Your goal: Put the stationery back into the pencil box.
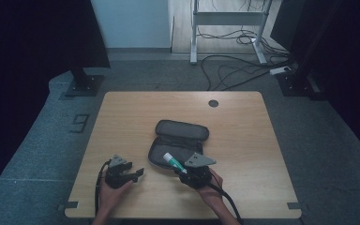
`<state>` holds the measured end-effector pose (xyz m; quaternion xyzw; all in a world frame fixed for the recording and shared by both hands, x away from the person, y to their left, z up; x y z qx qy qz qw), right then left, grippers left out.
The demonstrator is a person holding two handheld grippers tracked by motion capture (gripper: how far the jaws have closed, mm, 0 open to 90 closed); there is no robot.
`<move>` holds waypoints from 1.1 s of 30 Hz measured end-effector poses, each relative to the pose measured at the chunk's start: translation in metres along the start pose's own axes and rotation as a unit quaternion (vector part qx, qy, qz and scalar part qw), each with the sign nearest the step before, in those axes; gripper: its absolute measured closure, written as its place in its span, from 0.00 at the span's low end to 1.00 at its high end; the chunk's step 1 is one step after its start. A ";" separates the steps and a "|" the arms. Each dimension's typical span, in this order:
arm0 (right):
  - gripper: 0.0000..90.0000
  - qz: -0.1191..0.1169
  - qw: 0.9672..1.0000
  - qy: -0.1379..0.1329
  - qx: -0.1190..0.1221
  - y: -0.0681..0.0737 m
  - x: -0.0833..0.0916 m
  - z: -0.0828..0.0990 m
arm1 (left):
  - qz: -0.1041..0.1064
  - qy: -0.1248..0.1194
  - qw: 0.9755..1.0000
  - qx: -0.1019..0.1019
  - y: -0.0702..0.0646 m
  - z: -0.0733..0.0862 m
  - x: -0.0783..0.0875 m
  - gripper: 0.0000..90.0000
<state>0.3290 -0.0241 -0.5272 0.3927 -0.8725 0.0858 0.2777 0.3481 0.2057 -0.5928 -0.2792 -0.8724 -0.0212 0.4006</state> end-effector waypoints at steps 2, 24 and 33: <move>0.72 0.001 1.000 -0.002 -0.001 -0.002 0.000 -0.002 | 0.000 0.000 1.000 0.000 0.000 0.000 0.000 0.39; 0.72 0.020 0.999 0.003 -0.036 -0.037 -0.019 -0.007 | 0.004 0.000 1.000 0.002 0.000 0.000 0.000 0.39; 0.72 0.028 0.998 0.003 -0.049 -0.050 -0.031 -0.013 | 0.004 0.000 1.000 0.001 0.000 0.000 0.001 0.39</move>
Point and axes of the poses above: each handheld gripper's, and its own axes: x roughly backward along the jaws, z roughly out of its underside, y roughly to its left, the point moved 7 cm from there along -x, roughly forward along the jaws, and after that the axes turned 4 degrees about y, right-handed, at the moved point
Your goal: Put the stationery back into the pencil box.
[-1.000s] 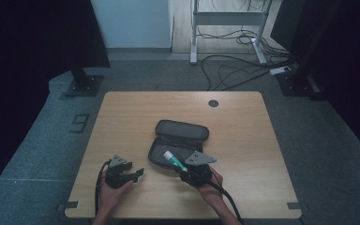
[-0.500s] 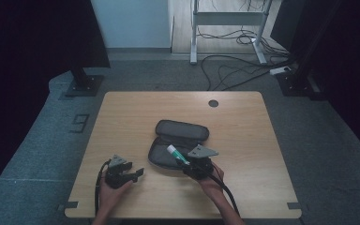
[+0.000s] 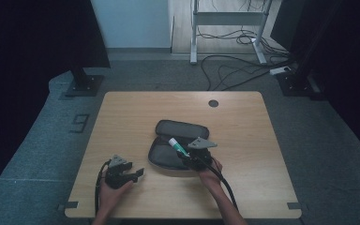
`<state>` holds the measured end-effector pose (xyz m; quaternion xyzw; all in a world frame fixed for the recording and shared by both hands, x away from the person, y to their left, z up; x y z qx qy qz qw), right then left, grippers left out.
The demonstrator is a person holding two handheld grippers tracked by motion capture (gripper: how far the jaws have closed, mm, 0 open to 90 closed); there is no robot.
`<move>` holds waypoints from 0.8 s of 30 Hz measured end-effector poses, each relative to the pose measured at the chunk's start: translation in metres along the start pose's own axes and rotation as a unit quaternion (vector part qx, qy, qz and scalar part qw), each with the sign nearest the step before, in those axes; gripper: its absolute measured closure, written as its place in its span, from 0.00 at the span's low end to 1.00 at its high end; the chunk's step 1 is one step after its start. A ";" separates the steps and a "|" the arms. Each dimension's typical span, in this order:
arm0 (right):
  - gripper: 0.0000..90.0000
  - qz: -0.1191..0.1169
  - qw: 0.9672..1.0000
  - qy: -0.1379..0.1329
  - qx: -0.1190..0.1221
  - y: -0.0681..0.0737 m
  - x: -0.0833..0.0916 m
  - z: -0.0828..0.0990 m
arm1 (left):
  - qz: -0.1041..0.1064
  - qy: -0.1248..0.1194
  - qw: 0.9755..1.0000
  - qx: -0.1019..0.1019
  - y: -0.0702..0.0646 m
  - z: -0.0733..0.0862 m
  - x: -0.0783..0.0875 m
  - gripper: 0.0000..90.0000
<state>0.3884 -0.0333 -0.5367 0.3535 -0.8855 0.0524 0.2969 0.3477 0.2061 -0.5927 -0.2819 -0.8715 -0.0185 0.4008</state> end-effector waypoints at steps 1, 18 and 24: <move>0.72 0.002 1.000 0.002 0.001 -0.001 -0.002 0.001 | 0.000 0.000 1.000 0.000 0.000 0.000 0.000 0.39; 0.72 0.043 0.998 0.050 0.016 -0.017 -0.020 0.023 | 0.000 0.001 1.000 -0.001 0.000 0.000 0.000 0.39; 0.72 0.057 0.996 0.057 0.034 -0.015 -0.021 0.025 | -0.001 0.000 1.000 -0.002 -0.001 0.000 0.000 0.39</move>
Point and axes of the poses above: each handheld gripper's, and its own axes: x roughly backward along the jaws, z roughly out of its underside, y roughly to its left, the point moved 7 cm from there along -x, roughly forward along the jaws, and after that the axes turned 4 degrees about y, right-handed, at the moved point
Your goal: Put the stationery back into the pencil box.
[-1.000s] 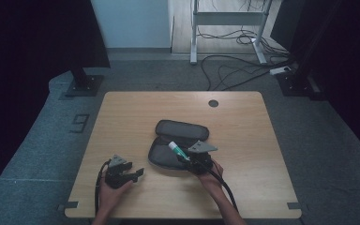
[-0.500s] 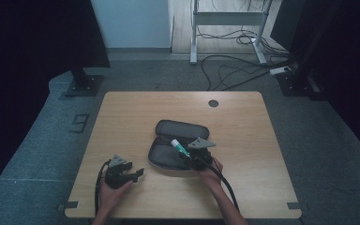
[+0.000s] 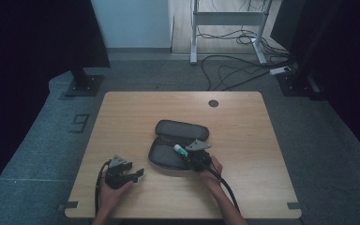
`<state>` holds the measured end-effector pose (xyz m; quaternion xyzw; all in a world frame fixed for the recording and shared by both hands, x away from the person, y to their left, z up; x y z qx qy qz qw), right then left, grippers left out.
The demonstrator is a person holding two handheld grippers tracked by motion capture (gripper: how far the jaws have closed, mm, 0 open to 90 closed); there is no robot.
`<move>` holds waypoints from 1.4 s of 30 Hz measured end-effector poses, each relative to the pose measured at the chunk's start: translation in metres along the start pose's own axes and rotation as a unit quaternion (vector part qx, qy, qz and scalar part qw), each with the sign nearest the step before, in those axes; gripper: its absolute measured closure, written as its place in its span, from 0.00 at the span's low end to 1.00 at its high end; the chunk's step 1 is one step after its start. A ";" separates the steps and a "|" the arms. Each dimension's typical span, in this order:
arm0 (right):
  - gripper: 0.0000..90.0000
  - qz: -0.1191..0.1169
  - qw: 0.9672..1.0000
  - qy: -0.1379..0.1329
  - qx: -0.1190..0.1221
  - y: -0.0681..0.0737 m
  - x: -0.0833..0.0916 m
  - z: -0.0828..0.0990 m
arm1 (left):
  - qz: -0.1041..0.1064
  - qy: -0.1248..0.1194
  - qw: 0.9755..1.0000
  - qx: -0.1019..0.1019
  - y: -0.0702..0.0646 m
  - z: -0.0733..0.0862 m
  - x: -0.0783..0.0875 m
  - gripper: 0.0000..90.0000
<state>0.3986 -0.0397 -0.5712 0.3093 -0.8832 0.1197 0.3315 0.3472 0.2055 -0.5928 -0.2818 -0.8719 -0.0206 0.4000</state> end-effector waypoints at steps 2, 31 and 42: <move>0.71 0.000 1.000 0.002 0.001 0.000 0.000 0.001 | 0.000 0.000 1.000 0.000 0.000 0.000 0.000 0.39; 0.48 -0.020 0.998 -0.048 -0.028 -0.003 0.036 -0.004 | 0.000 0.001 1.000 -0.002 0.000 0.000 0.000 0.38; 0.46 -0.032 0.997 -0.061 -0.034 -0.004 0.063 0.020 | 0.004 0.001 1.000 0.001 0.000 0.000 0.000 0.38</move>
Point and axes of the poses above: each handheld gripper's, and its own axes: x roughly backward along the jaws, z roughly out of its underside, y roughly to its left, the point moved 7 cm from there along -x, roughly forward along the jaws, and after that the axes turned 4 degrees about y, right-handed, at the moved point
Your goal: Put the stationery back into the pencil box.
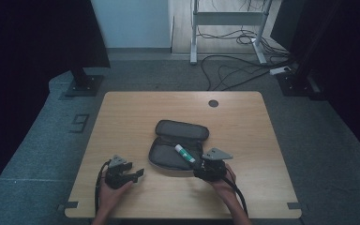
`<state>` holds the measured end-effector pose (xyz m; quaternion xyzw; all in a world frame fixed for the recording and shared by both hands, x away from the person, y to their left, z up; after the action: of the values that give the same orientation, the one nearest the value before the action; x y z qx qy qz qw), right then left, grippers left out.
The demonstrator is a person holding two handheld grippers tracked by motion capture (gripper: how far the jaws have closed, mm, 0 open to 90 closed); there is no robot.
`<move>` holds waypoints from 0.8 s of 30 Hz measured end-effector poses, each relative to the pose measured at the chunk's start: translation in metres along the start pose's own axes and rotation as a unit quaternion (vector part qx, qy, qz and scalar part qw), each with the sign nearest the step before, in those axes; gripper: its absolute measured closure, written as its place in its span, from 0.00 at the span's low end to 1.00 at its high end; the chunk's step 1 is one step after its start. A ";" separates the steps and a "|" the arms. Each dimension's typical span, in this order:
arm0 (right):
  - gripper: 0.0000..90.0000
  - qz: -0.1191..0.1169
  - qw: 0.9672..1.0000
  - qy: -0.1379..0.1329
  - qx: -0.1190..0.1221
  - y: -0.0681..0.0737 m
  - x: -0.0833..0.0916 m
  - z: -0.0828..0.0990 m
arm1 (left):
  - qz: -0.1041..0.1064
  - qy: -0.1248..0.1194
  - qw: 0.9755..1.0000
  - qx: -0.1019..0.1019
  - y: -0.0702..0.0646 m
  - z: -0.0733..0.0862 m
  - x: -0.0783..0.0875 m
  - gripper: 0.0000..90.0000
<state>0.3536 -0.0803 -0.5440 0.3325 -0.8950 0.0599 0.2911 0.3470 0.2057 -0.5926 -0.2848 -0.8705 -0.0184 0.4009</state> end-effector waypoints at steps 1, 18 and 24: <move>0.46 0.001 1.000 -0.003 0.000 0.000 0.003 0.001 | 0.000 0.000 1.000 0.000 0.000 0.000 0.000 0.38; 0.44 0.033 0.999 -0.005 -0.033 -0.034 0.042 0.039 | -0.010 0.003 1.000 -0.012 -0.002 -0.001 -0.002 0.38; 0.44 0.061 0.996 0.017 -0.058 -0.060 0.050 0.068 | -0.013 0.005 1.000 -0.015 -0.002 -0.001 -0.002 0.38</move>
<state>0.3278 -0.1749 -0.5770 0.2591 -0.9105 0.0310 0.3208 0.3474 0.2027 -0.5931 -0.2794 -0.8718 -0.0375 0.4006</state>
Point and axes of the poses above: each handheld gripper's, and its own axes: x roughly backward along the jaws, z roughly out of its underside, y roughly to its left, the point moved 7 cm from there along -x, roughly forward along the jaws, and after that the axes turned 4 degrees about y, right-handed, at the moved point
